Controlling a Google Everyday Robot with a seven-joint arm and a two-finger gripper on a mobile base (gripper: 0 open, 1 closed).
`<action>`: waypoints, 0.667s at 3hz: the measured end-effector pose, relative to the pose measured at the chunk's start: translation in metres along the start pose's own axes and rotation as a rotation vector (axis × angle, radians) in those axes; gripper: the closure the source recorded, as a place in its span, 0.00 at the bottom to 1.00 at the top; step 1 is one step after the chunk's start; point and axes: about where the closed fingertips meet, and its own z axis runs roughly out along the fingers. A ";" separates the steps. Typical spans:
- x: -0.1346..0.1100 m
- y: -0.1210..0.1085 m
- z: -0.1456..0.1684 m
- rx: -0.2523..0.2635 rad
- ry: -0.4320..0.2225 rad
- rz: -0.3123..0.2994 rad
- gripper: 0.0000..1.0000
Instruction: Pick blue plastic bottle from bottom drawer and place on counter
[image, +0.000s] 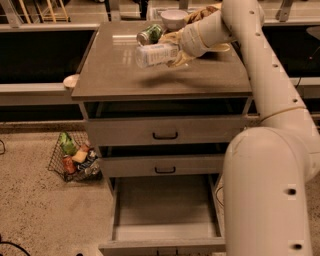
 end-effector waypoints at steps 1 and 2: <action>0.010 0.004 0.011 -0.004 -0.013 0.048 0.59; 0.014 0.005 0.016 -0.005 -0.021 0.079 0.36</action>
Offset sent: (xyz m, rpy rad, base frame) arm 0.0333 -0.0115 -0.0100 0.0572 0.0915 -0.0565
